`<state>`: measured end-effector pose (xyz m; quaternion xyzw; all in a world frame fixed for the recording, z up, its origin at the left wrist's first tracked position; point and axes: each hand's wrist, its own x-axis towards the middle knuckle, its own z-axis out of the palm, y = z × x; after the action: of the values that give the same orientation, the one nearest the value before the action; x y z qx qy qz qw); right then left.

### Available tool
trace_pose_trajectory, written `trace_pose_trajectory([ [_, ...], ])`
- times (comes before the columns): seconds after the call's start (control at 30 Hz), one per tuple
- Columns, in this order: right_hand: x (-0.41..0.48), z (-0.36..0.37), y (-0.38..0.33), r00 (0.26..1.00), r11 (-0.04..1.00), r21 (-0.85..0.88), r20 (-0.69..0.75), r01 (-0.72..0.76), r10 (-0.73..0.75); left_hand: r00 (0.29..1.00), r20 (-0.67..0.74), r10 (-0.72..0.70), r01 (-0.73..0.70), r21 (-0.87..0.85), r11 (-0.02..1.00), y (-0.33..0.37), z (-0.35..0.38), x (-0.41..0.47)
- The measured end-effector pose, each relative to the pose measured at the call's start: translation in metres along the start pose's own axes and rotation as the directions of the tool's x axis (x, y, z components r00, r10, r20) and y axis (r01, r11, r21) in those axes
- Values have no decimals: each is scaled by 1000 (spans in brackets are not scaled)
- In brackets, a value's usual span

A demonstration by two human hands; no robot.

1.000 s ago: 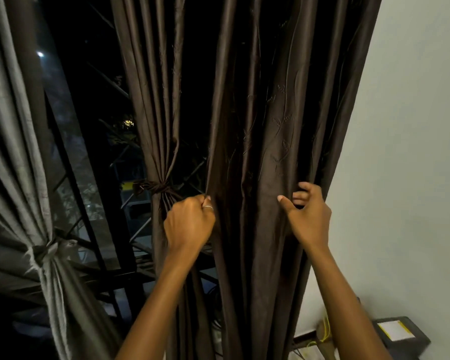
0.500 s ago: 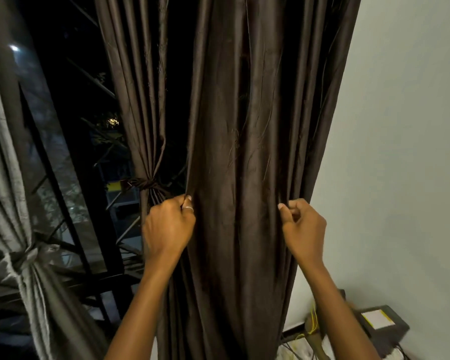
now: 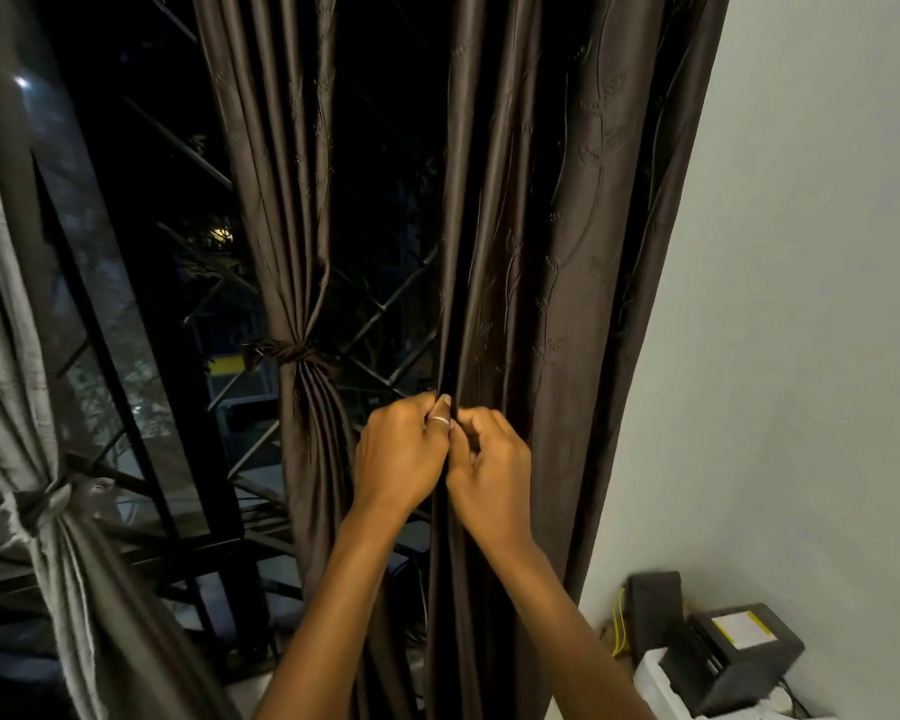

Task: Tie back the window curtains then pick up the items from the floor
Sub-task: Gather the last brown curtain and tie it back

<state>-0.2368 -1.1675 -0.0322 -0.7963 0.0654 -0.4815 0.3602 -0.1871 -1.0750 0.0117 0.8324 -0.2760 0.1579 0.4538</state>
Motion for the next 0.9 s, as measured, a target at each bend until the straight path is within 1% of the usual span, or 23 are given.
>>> trace_pose_trajectory([
  [0.1, -2, 2, -2, 1000, 1000, -6, -6, -2, 2, 998, 57, -14, 15, -22, 1000, 3, -3, -2],
  [0.2, -4, 3, -4, 1000, 1000, 6, -5, 8, -8, 998, 67, 10, -11, 28, 1000, 10, -6, -4],
  [0.3, -4, 6, -1, 1000, 1000, -3, -3, 30, -30, 999, 32, 36, -39, 97, 995, 23, -7, -7],
  [0.37, -5, 8, 0, 1000, 999, -25, -7, 26, -27, 1000, -8, 22, -20, 147, 989, 27, -5, -5],
  [0.47, -5, 10, 0, 999, 998, -43, -27, 37, -38, 998, -52, -23, 30, 137, 990, 27, -2, 1],
  [0.53, -3, 9, 1, 999, 999, -35, -31, 37, -39, 998, -55, -21, 29, 142, 989, 25, -1, 3],
  [0.63, -3, 6, 2, 999, 1000, -21, -26, 21, -22, 999, -33, 16, -10, 175, 984, 22, -1, 3],
  [0.7, -1, 2, 2, 1000, 1000, 5, 11, 20, -20, 999, -23, 40, -34, 217, 976, 20, -2, 2],
  [0.8, 6, -13, -1, 993, 994, 108, 117, -18, 5, 998, -29, 51, -39, 303, 952, 18, -6, 1],
  [0.83, 10, -21, -1, 995, 990, 133, 94, -53, 40, 998, -29, 51, -39, 321, 946, 17, -8, 1],
  [0.87, 14, -30, 0, 996, 986, 138, 12, -90, 89, 998, -28, 53, -41, 326, 944, 15, -9, 1],
  [0.9, 20, -40, 3, 983, 983, 129, -115, -129, 144, 998, -27, 57, -45, 322, 946, 12, -11, 2],
])
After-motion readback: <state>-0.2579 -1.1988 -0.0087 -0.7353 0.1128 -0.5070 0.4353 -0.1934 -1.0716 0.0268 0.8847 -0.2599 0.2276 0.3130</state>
